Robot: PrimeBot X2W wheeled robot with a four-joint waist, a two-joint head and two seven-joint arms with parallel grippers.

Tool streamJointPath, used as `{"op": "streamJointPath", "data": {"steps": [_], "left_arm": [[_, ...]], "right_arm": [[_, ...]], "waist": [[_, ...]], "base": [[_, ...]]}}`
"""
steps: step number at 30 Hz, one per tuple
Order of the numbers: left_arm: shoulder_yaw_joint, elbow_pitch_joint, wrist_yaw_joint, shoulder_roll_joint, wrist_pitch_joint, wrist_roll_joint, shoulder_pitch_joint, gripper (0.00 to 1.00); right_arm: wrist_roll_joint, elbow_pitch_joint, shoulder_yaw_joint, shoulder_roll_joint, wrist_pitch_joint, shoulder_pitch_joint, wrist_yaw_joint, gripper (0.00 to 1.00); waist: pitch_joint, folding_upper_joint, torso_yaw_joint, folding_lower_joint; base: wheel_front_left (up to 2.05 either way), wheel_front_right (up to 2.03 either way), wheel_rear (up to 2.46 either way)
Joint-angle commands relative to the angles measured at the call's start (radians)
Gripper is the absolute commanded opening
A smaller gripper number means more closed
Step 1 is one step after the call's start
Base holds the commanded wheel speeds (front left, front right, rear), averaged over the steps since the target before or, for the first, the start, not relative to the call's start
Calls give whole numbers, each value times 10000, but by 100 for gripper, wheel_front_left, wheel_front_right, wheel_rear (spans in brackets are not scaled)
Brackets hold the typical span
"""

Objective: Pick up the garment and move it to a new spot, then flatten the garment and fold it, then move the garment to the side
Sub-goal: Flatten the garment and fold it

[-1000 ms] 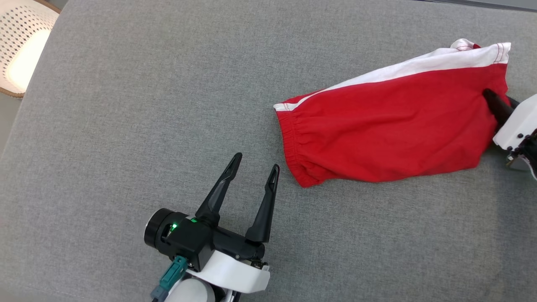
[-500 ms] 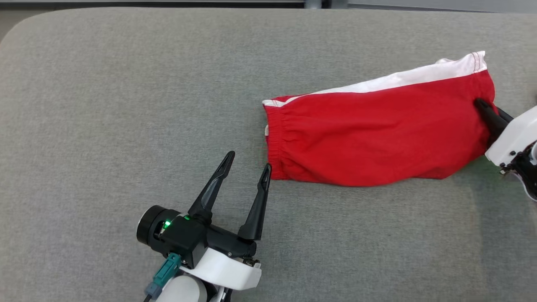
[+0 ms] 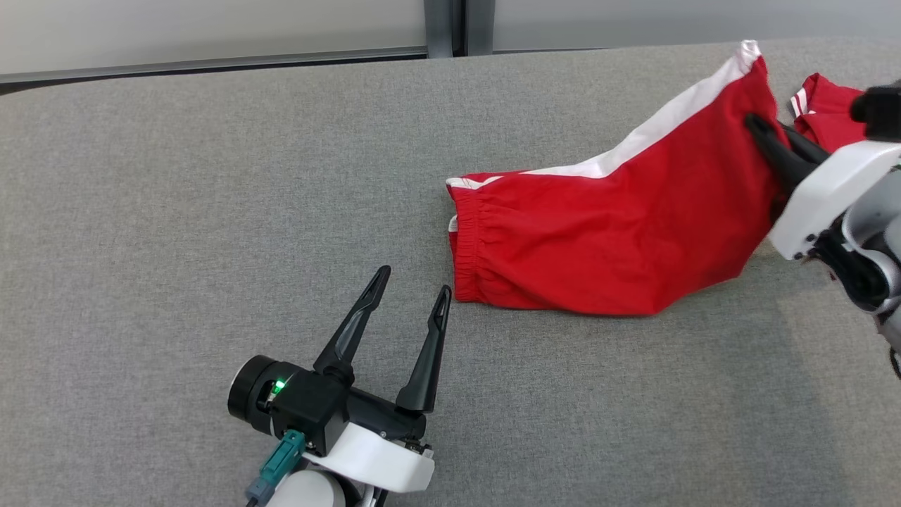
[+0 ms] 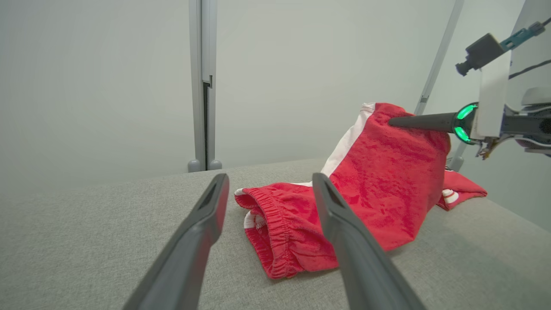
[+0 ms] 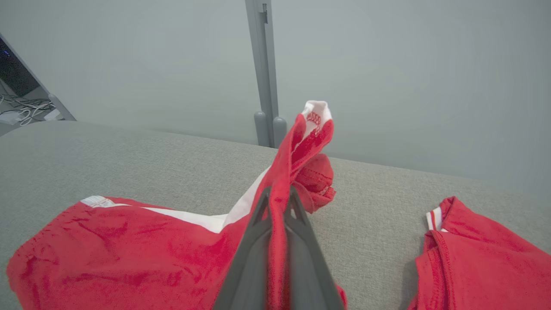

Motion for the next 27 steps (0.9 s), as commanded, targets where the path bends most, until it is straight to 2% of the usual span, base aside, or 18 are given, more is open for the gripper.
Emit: {"op": "streamJointPath", "data": {"steps": [1, 13, 21, 22, 23, 24, 25, 27], "left_arm": [[14, 44, -42, 31, -11, -1, 65, 100], [-121, 81, 61, 15, -11, -158, 383, 100], [-326, 87, 155, 12, -11, -370, 302, 100], [-349, 88, 164, 11, -11, -387, 296, 100], [-376, 89, 178, 11, -11, -411, 295, 100], [-406, 95, 191, 11, -11, -433, 294, 100], [-426, 104, 207, 11, -11, -449, 300, 100], [-452, 118, 238, 11, -11, -473, 329, 100]], "right_arm": [[-262, -174, 107, 235, -100, -161, -4, 0], [-964, -897, 424, 2249, 129, 294, -3, 0], [-1502, -309, 709, 3519, 589, 654, -3, 0], [-1534, -254, 804, 3702, 630, 734, -3, 10], [-1530, -226, 856, 3855, 617, 798, -3, 35], [-1492, -188, 820, 3974, 525, 830, -3, 75], [-1461, -207, 756, 4073, 367, 844, -3, 100], [-1275, -357, 673, 4273, 135, 1012, -3, 100]], "waist": [[-132, 0, 37, 0], [-497, 0, 661, 0], [-520, 0, 1015, 0], [-522, 0, 1043, 0], [-528, 0, 1066, 0], [-537, 0, 1084, 0], [-551, 0, 1096, 0], [-588, 0, 1101, 0]], "base": [[0, 0, 0], [0, 0, 0], [0, 0, 0], [0, 0, 0], [0, 0, 0], [0, 0, 0], [0, 0, 0], [0, 0, 0]]}}
